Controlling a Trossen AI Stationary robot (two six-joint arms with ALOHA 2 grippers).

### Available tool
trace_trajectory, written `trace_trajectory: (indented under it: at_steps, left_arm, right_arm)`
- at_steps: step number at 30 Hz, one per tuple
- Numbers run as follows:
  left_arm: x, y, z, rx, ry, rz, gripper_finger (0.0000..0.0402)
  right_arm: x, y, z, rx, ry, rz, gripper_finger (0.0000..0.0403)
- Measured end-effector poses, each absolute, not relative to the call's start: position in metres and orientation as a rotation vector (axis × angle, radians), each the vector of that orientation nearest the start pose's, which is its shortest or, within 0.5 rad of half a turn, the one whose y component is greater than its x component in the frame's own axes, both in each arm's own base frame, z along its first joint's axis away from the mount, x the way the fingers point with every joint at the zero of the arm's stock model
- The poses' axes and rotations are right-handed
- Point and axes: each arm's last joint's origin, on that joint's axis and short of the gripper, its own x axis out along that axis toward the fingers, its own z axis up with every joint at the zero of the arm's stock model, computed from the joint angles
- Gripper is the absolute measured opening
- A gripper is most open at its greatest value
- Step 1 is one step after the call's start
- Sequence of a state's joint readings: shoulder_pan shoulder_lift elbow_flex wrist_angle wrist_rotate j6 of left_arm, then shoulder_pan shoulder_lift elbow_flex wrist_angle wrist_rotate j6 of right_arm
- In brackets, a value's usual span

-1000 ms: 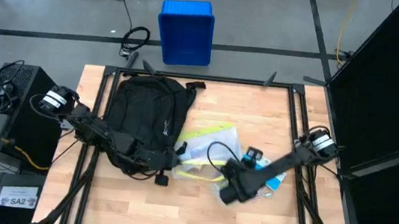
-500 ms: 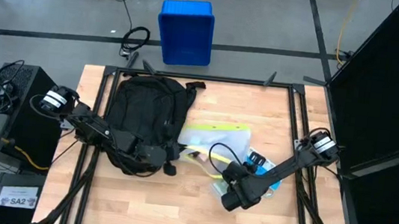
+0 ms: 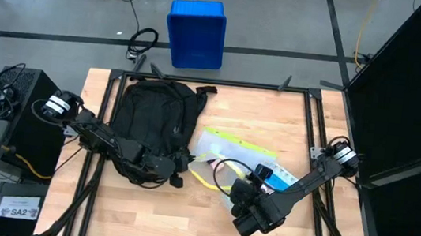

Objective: Unpack backpack
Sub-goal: Adjust the zip lock bag

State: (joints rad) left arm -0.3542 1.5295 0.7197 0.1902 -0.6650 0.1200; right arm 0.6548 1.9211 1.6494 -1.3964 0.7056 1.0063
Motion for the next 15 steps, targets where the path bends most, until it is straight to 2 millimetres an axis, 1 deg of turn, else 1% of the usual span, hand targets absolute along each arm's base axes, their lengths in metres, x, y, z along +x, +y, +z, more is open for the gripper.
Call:
trace_trajectory:
  at_steps: [3,7,11,15]
  left_arm:
    - [0.283,-0.085,0.179,0.424,0.560,0.285,0.0000]
    - [0.283,-0.085,0.179,0.400,0.556,0.293,0.0000]
    - [0.284,-0.085,0.180,0.374,0.543,0.299,0.0000]
    - [0.284,-0.086,0.180,0.365,0.534,0.285,0.0000]
  right_arm:
    - [0.296,0.202,0.254,-0.195,1.052,-0.587,0.0198]
    - [0.301,0.197,0.254,-0.214,1.056,-0.578,0.0215]
    - [0.303,0.188,0.256,-0.275,1.046,-0.620,0.0226]
    - [0.305,0.174,0.257,-0.337,1.048,-0.689,0.0232]
